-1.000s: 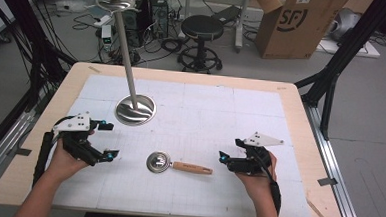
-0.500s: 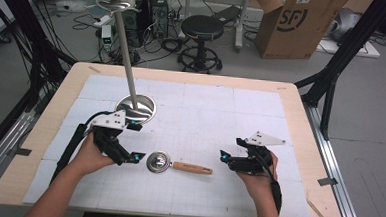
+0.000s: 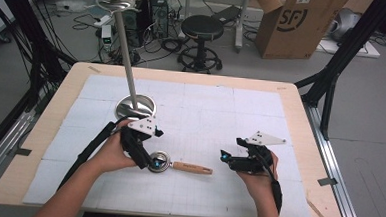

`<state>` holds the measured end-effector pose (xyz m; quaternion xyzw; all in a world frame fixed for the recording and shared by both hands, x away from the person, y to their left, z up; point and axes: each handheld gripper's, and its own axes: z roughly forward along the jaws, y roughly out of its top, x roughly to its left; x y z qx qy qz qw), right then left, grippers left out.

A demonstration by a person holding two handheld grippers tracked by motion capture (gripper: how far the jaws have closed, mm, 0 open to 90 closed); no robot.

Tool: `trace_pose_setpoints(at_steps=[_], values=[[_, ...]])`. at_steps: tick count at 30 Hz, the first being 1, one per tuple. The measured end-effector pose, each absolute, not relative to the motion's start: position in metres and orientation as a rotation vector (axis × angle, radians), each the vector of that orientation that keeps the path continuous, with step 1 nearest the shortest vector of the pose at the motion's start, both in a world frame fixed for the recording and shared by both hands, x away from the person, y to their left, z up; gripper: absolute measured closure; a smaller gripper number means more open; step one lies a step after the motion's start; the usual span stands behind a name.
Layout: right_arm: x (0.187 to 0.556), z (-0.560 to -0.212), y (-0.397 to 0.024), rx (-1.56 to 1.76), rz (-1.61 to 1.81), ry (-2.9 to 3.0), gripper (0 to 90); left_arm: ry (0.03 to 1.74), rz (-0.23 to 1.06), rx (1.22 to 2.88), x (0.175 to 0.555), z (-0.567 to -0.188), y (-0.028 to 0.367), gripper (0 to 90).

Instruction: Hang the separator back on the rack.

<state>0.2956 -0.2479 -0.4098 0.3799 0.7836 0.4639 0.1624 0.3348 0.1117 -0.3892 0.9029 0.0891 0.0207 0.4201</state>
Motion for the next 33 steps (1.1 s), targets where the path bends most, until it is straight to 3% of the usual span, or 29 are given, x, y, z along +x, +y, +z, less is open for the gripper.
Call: trace_pose_setpoints(at_steps=[3, 5, 10, 20, 29, 33], values=[[0.296, -0.410, -0.248, 1.082, 1.325, 2.236, 20.8, 0.215, 0.047, 2.299, 0.336, -0.393, 0.104, 3.1], [0.296, -0.410, -0.248, 1.084, 1.323, 2.237, 20.7, 0.211, 0.042, 2.332, 0.338, -0.395, 0.100, 14.1], [0.296, -0.410, -0.248, 1.087, 1.323, 2.238, 20.8, 0.180, 0.044, 2.377, 0.336, -0.397, 0.089, 17.2], [0.296, -0.410, -0.248, 1.080, 1.323, 2.238, 20.8, 0.117, 0.016, 2.484, 0.337, -0.413, 0.072, 35.2], [0.297, -0.411, -0.246, 1.079, 1.311, 2.248, 20.8, 0.092, -0.005, 2.541, 0.337, -0.423, 0.063, 41.3], [0.298, -0.412, -0.244, 1.073, 1.302, 2.254, 20.8, 0.081, -0.009, 2.547, 0.338, -0.423, 0.060, 48.3]])
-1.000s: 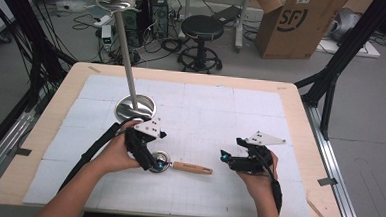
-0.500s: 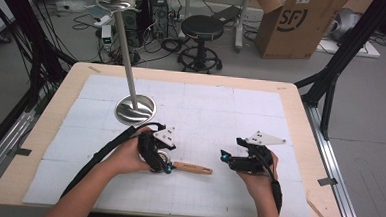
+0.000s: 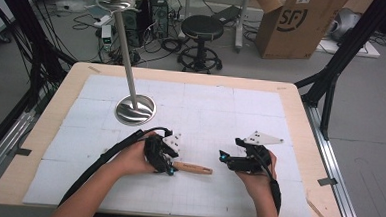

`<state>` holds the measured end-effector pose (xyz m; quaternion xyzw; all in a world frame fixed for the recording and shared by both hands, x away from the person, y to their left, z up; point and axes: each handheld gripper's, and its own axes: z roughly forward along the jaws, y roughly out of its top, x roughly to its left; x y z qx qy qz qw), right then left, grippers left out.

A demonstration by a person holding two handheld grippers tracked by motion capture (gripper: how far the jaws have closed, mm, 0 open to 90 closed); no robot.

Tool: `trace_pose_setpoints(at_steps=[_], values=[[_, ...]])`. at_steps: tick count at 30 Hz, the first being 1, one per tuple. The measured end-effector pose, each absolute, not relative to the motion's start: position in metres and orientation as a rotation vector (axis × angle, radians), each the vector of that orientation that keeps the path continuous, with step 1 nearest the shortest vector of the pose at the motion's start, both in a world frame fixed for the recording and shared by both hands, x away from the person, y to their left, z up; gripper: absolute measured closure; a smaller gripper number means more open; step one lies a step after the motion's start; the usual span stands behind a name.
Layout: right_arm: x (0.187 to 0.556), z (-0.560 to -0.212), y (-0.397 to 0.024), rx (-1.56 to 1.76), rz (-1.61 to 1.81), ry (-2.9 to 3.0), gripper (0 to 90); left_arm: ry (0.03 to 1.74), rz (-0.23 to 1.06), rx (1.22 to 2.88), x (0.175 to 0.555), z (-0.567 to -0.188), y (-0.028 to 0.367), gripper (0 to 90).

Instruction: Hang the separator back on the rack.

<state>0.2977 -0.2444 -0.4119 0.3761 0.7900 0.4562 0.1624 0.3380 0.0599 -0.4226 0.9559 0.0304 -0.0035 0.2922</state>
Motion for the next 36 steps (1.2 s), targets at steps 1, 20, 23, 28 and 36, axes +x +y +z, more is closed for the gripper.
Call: trace_pose_setpoints(at_steps=[1, 20, 23, 28, 36], values=[[0.298, -0.412, -0.244, 1.073, 1.302, 2.254, 20.8, 0.073, -0.005, 2.553, 0.338, -0.422, 0.059, 48.3], [0.298, -0.412, -0.244, 1.072, 1.300, 2.255, 20.8, 0.060, -0.004, 2.631, 0.337, -0.422, 0.050, 58.5], [0.298, -0.412, -0.245, 1.071, 1.300, 2.254, 20.8, 0.060, -0.008, 2.632, 0.337, -0.421, 0.050, 66.5], [0.298, -0.412, -0.244, 1.066, 1.296, 2.256, 20.8, 0.055, -0.007, 2.639, 0.337, -0.422, 0.050, 66.6], [0.298, -0.412, -0.244, 1.072, 1.293, 2.253, 20.8, 0.058, 0.025, 2.657, 0.334, -0.421, 0.048, 67.8]])
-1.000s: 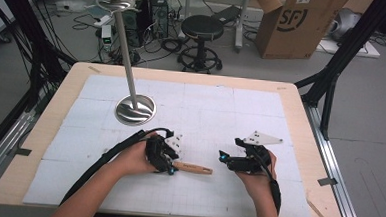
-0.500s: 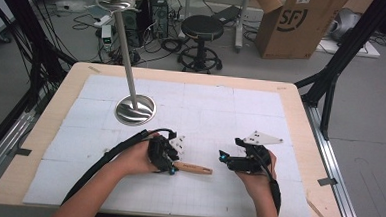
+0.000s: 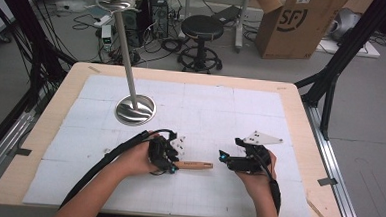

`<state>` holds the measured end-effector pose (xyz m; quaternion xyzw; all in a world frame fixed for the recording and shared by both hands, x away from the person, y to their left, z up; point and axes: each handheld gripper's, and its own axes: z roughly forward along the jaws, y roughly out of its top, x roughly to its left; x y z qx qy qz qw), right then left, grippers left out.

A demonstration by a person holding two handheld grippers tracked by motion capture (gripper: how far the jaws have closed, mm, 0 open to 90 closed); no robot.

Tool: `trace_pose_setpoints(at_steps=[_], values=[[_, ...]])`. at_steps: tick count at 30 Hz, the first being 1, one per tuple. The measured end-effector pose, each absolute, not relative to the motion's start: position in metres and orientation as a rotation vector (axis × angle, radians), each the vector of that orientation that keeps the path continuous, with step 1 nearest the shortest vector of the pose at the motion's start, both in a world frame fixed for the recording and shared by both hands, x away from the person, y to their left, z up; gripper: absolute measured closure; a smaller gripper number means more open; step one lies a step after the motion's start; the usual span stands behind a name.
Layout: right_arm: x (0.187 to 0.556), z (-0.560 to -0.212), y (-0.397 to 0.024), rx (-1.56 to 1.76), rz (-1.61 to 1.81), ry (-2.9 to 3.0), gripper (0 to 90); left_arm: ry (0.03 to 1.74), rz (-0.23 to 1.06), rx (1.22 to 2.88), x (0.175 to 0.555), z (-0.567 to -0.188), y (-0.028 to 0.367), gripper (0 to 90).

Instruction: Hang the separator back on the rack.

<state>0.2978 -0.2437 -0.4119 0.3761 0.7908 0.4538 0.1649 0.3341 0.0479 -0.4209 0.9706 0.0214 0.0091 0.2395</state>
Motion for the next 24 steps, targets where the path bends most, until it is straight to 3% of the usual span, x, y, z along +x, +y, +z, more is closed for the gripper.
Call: trace_pose_setpoints(at_steps=[13, 24], values=[[0.297, -0.411, -0.246, 1.077, 1.308, 2.242, 20.8, 0.071, 0.021, 2.637, 0.334, -0.421, 0.050, 69.2], [0.297, -0.411, -0.245, 1.077, 1.301, 2.245, 20.8, 0.046, 0.096, 2.627, 0.330, -0.411, 0.057, 69.1]])
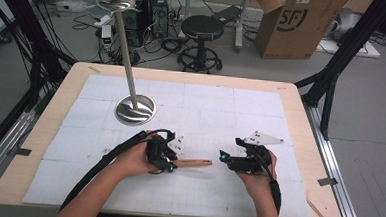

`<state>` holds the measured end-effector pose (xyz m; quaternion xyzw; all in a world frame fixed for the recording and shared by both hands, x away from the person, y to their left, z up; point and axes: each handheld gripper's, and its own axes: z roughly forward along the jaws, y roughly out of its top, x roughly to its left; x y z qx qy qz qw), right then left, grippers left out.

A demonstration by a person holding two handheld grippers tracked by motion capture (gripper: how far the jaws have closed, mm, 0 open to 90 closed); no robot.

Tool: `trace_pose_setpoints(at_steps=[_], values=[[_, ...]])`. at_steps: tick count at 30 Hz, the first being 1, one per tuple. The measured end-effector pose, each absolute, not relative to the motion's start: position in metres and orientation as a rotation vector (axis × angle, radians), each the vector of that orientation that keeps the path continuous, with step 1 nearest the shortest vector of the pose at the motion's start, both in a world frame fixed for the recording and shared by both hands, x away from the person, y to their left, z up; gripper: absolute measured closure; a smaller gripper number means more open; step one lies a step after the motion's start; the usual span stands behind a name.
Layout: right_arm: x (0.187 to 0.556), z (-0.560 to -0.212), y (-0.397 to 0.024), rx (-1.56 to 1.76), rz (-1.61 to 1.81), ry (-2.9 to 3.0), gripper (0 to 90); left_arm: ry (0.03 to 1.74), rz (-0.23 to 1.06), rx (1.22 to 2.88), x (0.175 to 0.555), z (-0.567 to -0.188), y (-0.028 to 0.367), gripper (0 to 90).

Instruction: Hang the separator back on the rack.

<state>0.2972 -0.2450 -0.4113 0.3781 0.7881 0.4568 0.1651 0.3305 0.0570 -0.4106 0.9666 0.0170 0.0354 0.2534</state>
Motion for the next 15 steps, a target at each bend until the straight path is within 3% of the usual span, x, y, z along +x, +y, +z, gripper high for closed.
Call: trace_pose_setpoints(at_steps=[15], values=[[0.294, -0.404, -0.244, 1.045, 1.362, 2.228, 20.8, 0.117, 0.122, 2.410, 0.331, -0.376, 0.100, 69.3]])
